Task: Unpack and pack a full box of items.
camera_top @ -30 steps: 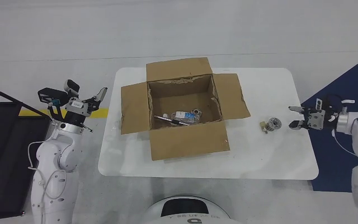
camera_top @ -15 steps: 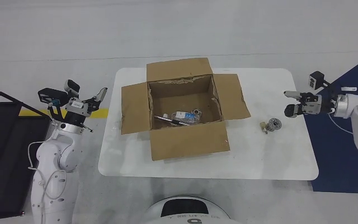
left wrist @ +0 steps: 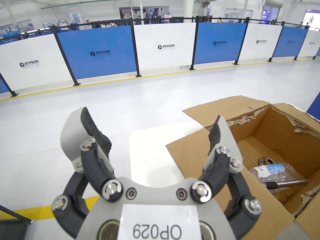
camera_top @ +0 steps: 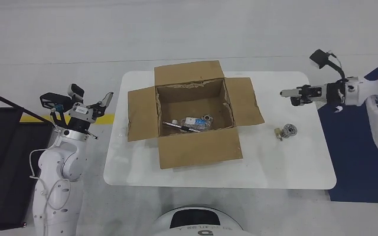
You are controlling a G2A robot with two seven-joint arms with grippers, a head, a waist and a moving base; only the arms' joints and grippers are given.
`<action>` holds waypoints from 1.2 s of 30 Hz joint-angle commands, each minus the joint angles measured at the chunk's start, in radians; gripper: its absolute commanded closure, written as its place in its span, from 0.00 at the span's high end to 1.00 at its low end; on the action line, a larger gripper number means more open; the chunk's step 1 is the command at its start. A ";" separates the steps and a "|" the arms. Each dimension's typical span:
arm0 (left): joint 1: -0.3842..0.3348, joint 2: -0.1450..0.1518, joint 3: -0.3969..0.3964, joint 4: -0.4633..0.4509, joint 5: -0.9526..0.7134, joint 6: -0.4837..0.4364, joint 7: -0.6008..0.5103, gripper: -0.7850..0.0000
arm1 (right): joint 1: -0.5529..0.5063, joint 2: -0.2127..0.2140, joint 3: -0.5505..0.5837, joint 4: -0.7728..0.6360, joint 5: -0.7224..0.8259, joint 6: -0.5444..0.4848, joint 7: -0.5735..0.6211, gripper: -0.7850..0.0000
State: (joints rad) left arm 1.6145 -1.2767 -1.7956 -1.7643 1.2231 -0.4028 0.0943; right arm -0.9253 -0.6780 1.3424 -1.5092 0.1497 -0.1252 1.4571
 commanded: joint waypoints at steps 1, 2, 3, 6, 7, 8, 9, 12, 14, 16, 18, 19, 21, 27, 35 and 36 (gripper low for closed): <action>0.000 0.000 0.000 0.000 0.000 0.000 0.000 1.00 | 0.009 -0.007 -0.060 -0.156 -0.059 0.047 -0.012 1.00; 0.000 0.000 0.000 0.000 0.000 0.000 0.000 1.00 | 0.022 -0.015 -0.104 -0.197 -0.087 0.074 -0.022 1.00; 0.000 0.000 0.000 0.000 0.000 0.000 0.000 1.00 | 0.038 -0.022 -0.146 -0.210 -0.105 0.121 -0.028 1.00; 0.000 0.000 0.000 0.000 0.000 0.000 0.000 1.00 | 0.060 -0.030 -0.181 -0.223 -0.121 0.164 -0.034 1.00; 0.000 0.000 0.000 0.000 0.000 0.000 0.000 1.00 | 0.060 -0.030 -0.181 -0.223 -0.121 0.164 -0.034 1.00; 0.000 0.000 0.000 0.000 0.000 0.000 0.000 1.00 | 0.060 -0.030 -0.181 -0.223 -0.121 0.164 -0.034 1.00; 0.000 0.000 0.000 0.000 0.000 0.000 0.000 1.00 | 0.060 -0.030 -0.181 -0.223 -0.121 0.164 -0.034 1.00; 0.000 0.000 0.000 0.000 0.000 0.000 0.000 1.00 | 0.060 -0.030 -0.181 -0.223 -0.121 0.164 -0.034 1.00; 0.000 0.000 0.000 0.000 0.000 0.000 0.000 1.00 | 0.058 -0.030 -0.182 -0.220 -0.121 0.162 -0.036 1.00; 0.000 0.000 0.000 0.000 0.000 0.000 0.000 1.00 | 0.082 -0.036 -0.212 -0.221 -0.154 0.163 -0.036 1.00; 0.000 0.000 0.000 0.000 0.000 0.000 0.000 1.00 | 0.146 -0.053 -0.274 -0.243 -0.191 0.122 -0.033 1.00; 0.000 0.000 0.000 0.000 0.000 0.000 0.000 1.00 | 0.184 -0.064 -0.310 -0.235 -0.216 0.106 -0.042 1.00; 0.000 0.000 0.000 0.000 0.000 0.000 0.000 1.00 | 0.271 -0.094 -0.400 -0.207 -0.273 0.081 -0.059 1.00; 0.000 0.000 0.000 0.000 0.000 0.000 0.000 1.00 | 0.514 -0.227 -0.690 -0.014 -0.384 0.024 -0.157 1.00; 0.000 0.000 0.000 0.000 0.000 0.000 0.000 1.00 | 0.675 -0.443 -1.005 0.185 -0.488 0.006 -0.191 1.00; 0.000 0.000 0.000 0.000 0.000 0.000 0.000 1.00 | 0.682 -0.467 -1.030 0.211 -0.498 0.006 -0.194 1.00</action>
State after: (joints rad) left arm 1.6145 -1.2767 -1.7956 -1.7643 1.2231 -0.4028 0.0943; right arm -0.2486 -1.1217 0.3385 -1.3237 -0.3400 -0.1188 1.2649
